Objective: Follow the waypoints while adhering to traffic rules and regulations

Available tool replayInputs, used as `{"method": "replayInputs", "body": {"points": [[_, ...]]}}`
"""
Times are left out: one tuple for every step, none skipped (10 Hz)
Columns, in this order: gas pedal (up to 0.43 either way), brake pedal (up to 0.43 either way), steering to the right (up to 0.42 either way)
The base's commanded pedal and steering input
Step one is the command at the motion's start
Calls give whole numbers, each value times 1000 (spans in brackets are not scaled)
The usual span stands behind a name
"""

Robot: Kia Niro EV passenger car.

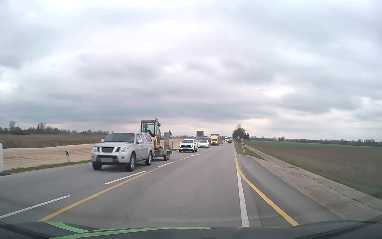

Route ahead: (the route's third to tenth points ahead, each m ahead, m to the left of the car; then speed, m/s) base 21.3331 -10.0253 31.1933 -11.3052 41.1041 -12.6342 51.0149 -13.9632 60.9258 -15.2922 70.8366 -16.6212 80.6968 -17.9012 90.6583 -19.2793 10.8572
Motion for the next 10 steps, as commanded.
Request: {"method": "replayInputs", "body": {"points": [[110,0,51],[110,0,50],[118,0,48],[118,0,45],[130,0,42],[138,0,39],[150,0,34],[150,0,32],[150,0,31],[150,0,29]]}}
